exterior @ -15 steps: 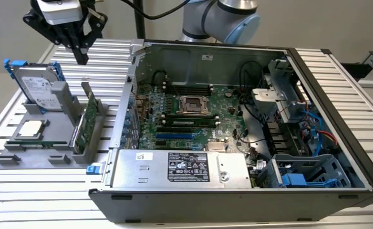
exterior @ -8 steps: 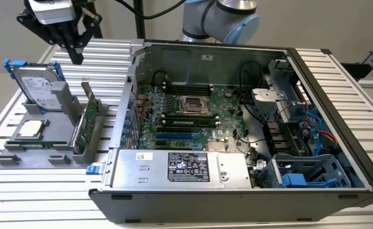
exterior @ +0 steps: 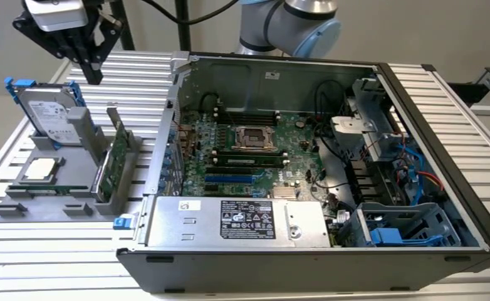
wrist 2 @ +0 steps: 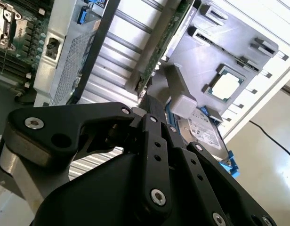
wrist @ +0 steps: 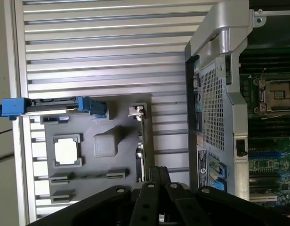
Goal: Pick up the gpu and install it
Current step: 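Reach for the gpu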
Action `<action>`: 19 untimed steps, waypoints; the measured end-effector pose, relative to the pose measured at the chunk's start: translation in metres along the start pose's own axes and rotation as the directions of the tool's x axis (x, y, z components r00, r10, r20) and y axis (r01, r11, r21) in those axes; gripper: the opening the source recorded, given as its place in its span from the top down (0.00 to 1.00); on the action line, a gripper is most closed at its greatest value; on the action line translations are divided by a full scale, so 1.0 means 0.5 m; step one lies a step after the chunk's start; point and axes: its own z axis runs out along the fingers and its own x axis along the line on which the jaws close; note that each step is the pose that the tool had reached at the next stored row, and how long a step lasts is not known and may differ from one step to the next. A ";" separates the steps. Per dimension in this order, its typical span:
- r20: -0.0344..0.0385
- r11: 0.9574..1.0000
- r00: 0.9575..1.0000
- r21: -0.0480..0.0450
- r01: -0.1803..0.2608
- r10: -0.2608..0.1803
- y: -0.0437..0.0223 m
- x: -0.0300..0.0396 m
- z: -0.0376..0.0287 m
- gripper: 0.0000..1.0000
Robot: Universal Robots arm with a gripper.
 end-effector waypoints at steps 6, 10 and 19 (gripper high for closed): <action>0.000 1.000 1.000 0.000 0.000 0.000 -0.001 0.014 0.000 1.00; 0.000 1.000 1.000 0.000 0.000 0.000 -0.002 0.024 0.000 1.00; 0.000 1.000 1.000 0.000 0.000 0.000 -0.003 0.045 -0.001 1.00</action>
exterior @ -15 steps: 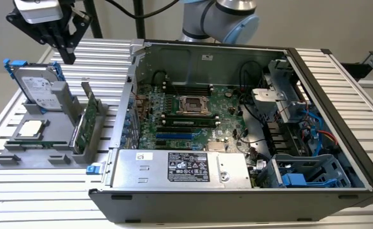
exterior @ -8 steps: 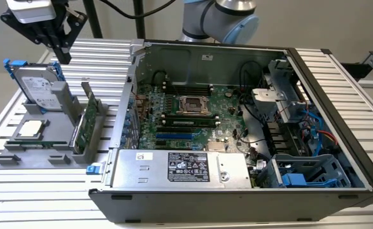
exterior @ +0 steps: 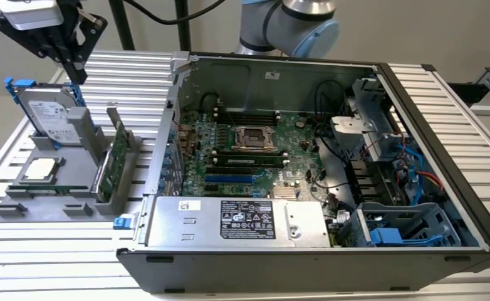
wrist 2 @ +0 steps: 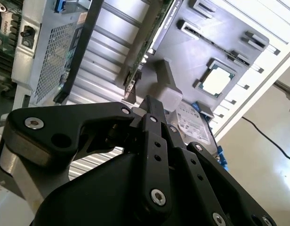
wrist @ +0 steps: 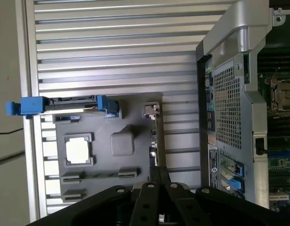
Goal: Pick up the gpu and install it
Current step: 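Reach for the gpu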
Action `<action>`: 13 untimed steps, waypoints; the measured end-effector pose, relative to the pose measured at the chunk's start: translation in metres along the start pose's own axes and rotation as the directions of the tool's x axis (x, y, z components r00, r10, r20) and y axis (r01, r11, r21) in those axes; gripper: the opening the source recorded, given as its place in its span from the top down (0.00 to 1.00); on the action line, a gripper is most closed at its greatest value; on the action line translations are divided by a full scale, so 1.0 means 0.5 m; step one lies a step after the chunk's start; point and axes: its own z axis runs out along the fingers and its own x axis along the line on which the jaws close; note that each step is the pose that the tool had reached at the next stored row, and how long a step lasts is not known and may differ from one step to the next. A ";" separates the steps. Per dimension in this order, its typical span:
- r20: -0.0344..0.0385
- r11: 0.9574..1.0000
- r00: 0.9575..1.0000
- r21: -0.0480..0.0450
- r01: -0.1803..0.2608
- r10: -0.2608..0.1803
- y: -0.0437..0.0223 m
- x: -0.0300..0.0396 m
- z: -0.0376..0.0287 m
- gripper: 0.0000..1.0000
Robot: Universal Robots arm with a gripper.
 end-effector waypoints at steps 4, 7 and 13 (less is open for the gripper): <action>0.000 1.000 1.000 0.000 0.000 0.000 -0.001 0.010 0.000 1.00; 0.000 1.000 1.000 0.000 0.000 0.000 -0.001 0.018 0.000 1.00; 0.000 1.000 1.000 0.000 0.000 0.000 -0.001 0.022 -0.001 1.00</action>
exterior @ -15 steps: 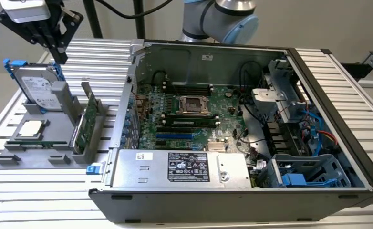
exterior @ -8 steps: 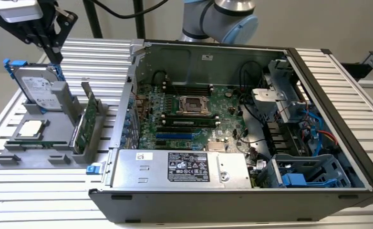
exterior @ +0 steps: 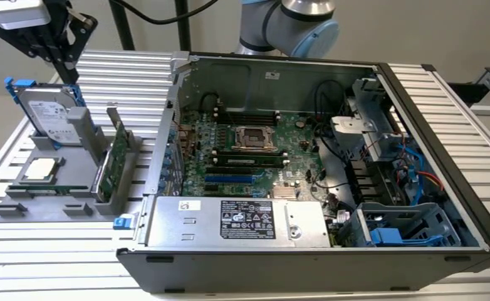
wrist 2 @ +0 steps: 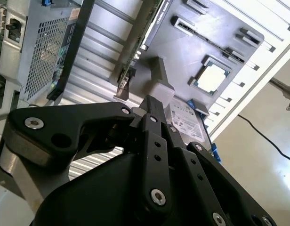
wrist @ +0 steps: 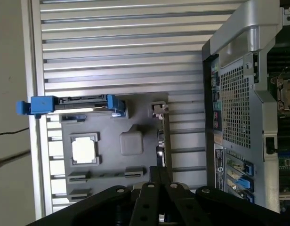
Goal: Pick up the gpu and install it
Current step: 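Reach for the gpu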
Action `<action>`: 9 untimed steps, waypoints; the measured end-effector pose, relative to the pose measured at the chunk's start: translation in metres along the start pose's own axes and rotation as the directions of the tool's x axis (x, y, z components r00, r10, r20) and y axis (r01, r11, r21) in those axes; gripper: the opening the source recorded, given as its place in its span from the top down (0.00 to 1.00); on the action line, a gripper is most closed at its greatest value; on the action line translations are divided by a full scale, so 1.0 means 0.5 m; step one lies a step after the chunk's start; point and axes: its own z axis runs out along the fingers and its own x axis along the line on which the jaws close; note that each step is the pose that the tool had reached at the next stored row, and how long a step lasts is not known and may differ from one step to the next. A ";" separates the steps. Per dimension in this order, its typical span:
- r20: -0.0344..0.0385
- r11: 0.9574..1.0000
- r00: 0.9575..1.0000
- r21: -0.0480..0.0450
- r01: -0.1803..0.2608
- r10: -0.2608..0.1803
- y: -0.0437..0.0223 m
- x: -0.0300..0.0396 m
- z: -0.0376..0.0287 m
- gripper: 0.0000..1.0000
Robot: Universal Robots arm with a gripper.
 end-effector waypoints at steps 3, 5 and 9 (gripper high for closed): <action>0.000 1.000 1.000 0.000 0.000 0.000 0.000 0.000 0.000 1.00; 0.000 1.000 1.000 0.000 0.000 0.000 -0.001 0.000 0.000 1.00; 0.000 1.000 1.000 0.000 0.000 0.000 -0.004 0.000 0.000 1.00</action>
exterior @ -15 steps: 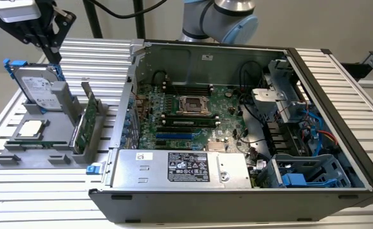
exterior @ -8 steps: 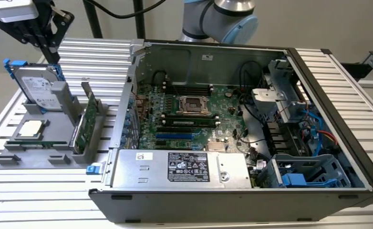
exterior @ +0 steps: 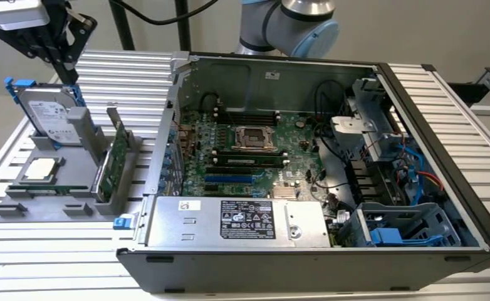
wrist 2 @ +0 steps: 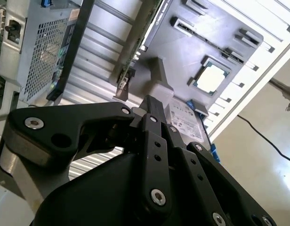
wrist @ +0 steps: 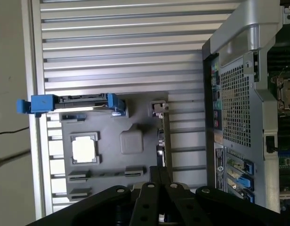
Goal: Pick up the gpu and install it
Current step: 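Reach for the gpu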
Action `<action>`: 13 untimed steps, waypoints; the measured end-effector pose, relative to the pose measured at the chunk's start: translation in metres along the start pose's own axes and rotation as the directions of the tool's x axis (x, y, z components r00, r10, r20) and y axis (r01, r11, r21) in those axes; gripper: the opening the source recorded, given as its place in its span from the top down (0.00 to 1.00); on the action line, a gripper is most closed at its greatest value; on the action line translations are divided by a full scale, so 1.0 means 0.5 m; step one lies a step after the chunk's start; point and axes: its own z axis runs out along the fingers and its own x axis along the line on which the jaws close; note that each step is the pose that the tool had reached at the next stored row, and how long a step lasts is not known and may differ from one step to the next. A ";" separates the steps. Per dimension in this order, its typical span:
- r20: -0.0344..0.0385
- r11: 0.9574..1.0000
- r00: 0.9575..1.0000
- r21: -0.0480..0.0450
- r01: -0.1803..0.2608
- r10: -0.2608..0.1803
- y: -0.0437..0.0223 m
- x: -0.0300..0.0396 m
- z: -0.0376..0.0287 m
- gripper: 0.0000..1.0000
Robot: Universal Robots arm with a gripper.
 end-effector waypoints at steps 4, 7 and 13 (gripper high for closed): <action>0.000 1.000 1.000 0.000 0.000 0.000 -0.005 0.000 0.000 1.00; 0.000 1.000 1.000 0.000 0.000 0.000 -0.009 -0.001 0.000 1.00; 0.000 1.000 1.000 0.000 0.000 0.000 -0.020 -0.001 -0.001 1.00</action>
